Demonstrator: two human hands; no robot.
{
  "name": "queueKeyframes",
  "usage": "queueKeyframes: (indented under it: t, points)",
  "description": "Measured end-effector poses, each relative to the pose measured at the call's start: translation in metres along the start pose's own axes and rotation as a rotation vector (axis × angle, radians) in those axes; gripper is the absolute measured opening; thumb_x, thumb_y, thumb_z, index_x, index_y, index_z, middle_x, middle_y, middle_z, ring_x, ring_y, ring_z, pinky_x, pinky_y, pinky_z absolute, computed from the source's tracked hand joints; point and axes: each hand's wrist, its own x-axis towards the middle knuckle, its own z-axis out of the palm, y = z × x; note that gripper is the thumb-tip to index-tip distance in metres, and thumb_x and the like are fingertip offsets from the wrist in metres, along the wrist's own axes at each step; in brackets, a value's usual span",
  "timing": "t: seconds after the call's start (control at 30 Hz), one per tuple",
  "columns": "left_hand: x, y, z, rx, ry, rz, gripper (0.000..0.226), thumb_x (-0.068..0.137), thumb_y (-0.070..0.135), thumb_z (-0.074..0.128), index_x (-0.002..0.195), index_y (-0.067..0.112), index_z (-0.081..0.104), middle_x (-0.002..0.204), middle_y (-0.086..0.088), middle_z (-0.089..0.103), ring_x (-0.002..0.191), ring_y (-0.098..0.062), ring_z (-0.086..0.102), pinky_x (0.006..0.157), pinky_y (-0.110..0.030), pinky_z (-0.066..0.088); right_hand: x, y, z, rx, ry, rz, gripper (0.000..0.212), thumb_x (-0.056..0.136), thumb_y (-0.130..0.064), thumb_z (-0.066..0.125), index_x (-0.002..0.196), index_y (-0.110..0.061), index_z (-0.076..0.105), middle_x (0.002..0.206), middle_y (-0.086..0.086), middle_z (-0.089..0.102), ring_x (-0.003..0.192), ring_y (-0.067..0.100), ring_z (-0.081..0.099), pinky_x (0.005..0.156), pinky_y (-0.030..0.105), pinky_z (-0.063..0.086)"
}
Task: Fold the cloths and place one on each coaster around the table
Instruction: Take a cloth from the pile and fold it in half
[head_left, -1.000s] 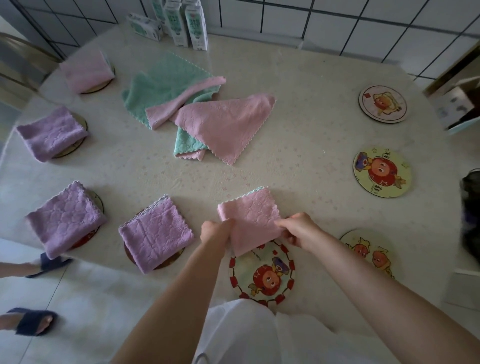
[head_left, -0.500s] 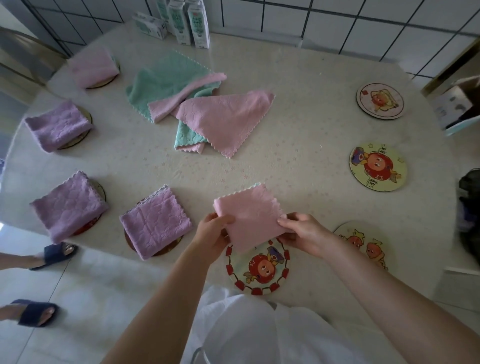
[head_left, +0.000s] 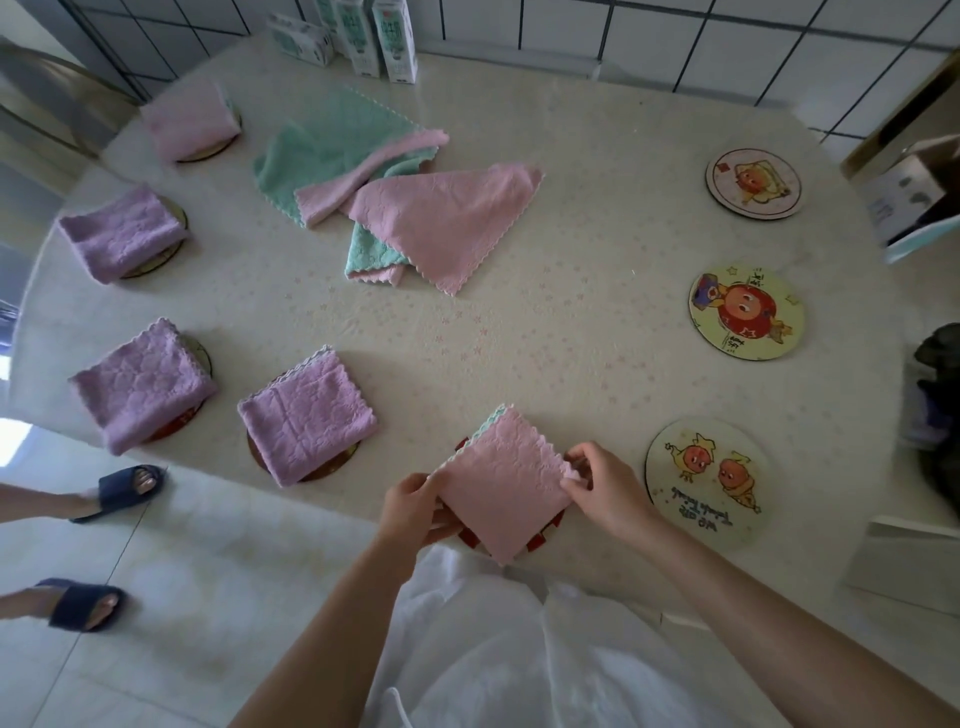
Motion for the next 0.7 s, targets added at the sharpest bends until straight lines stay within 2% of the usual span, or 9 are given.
queueKeyframes:
  t: [0.1, 0.17, 0.23, 0.3, 0.37, 0.43, 0.5, 0.6, 0.7]
  points:
    - [0.006, -0.003, -0.004, 0.145, 0.103, 0.084, 0.017, 0.087, 0.021, 0.065, 0.087, 0.005, 0.068, 0.079, -0.018, 0.071, 0.074, -0.033, 0.071, 0.074, -0.048, 0.059, -0.001, 0.004, 0.005, -0.035, 0.023, -0.027, 0.032, 0.087, -0.017, 0.064, 0.117, -0.010, 0.054, 0.110, 0.003, 0.060, 0.090, 0.011, 0.054, 0.076, 0.016, 0.038]
    - [0.009, -0.003, -0.007, 0.243, 0.153, 0.146, 0.012, 0.083, 0.020, 0.068, 0.080, 0.009, 0.069, 0.068, -0.012, 0.071, 0.067, -0.028, 0.070, 0.074, -0.046, 0.059, 0.000, 0.005, 0.005, -0.049, 0.033, -0.021, 0.030, 0.087, -0.017, 0.064, 0.115, -0.010, 0.055, 0.110, 0.004, 0.060, 0.089, 0.011, 0.055, 0.075, 0.017, 0.038]
    - [0.010, -0.001, -0.009, 0.341, 0.182, 0.189, 0.010, 0.082, 0.021, 0.070, 0.079, 0.011, 0.068, 0.066, -0.008, 0.071, 0.063, -0.024, 0.069, 0.071, -0.040, 0.060, 0.000, 0.005, 0.006, -0.068, 0.032, -0.021, 0.029, 0.088, -0.019, 0.063, 0.114, -0.013, 0.054, 0.111, 0.004, 0.058, 0.090, 0.013, 0.056, 0.077, 0.020, 0.042]
    - [0.010, 0.002, -0.009, 0.466, 0.188, 0.230, 0.010, 0.083, 0.022, 0.069, 0.079, 0.012, 0.067, 0.066, -0.005, 0.071, 0.063, -0.019, 0.068, 0.062, -0.030, 0.056, -0.002, 0.004, 0.004, -0.144, 0.027, -0.031, 0.028, 0.089, -0.024, 0.061, 0.115, -0.015, 0.053, 0.112, 0.002, 0.056, 0.091, 0.014, 0.057, 0.080, 0.027, 0.048]
    - [0.012, 0.007, -0.011, 0.622, 0.186, 0.283, 0.009, 0.083, 0.022, 0.068, 0.081, 0.013, 0.066, 0.071, -0.002, 0.070, 0.068, -0.018, 0.065, 0.054, -0.022, 0.046, -0.002, 0.002, 0.000, -0.265, 0.026, -0.063, 0.027, 0.092, -0.030, 0.056, 0.115, -0.017, 0.051, 0.113, 0.000, 0.053, 0.086, 0.014, 0.058, 0.076, 0.030, 0.051]
    - [0.016, 0.016, -0.014, 0.752, 0.191, 0.347, 0.006, 0.081, 0.019, 0.066, 0.086, 0.015, 0.064, 0.078, -0.001, 0.066, 0.074, -0.020, 0.061, 0.057, -0.023, 0.042, 0.000, -0.002, -0.006, -0.343, 0.019, -0.080, 0.028, 0.093, -0.031, 0.054, 0.117, -0.018, 0.051, 0.115, -0.002, 0.051, 0.085, 0.011, 0.058, 0.070, 0.025, 0.049]
    - [0.021, 0.028, -0.017, 0.853, 0.199, 0.432, 0.009, 0.082, 0.016, 0.061, 0.090, 0.015, 0.064, 0.083, -0.001, 0.065, 0.076, -0.020, 0.059, 0.061, -0.026, 0.044, 0.008, -0.008, -0.014, -0.376, 0.021, -0.088, 0.030, 0.092, -0.026, 0.055, 0.120, -0.018, 0.049, 0.118, -0.004, 0.050, 0.088, 0.010, 0.056, 0.070, 0.022, 0.046]
    - [0.031, 0.054, -0.019, 0.973, 0.202, 0.576, 0.013, 0.084, 0.017, 0.059, 0.094, 0.011, 0.065, 0.086, -0.003, 0.067, 0.075, -0.020, 0.061, 0.062, -0.030, 0.050, 0.028, -0.025, -0.027, -0.402, 0.045, -0.121, 0.028, 0.091, -0.017, 0.054, 0.119, -0.017, 0.049, 0.118, -0.003, 0.050, 0.092, 0.012, 0.055, 0.073, 0.025, 0.049]
    - [0.045, 0.089, -0.019, 1.055, 0.209, 0.646, 0.015, 0.087, 0.021, 0.057, 0.097, 0.013, 0.064, 0.092, -0.003, 0.067, 0.079, -0.024, 0.062, 0.062, -0.032, 0.051, 0.056, -0.051, -0.037, -0.408, 0.047, -0.162, 0.026, 0.091, -0.013, 0.050, 0.117, -0.016, 0.051, 0.119, -0.001, 0.051, 0.097, 0.016, 0.054, 0.074, 0.027, 0.047]
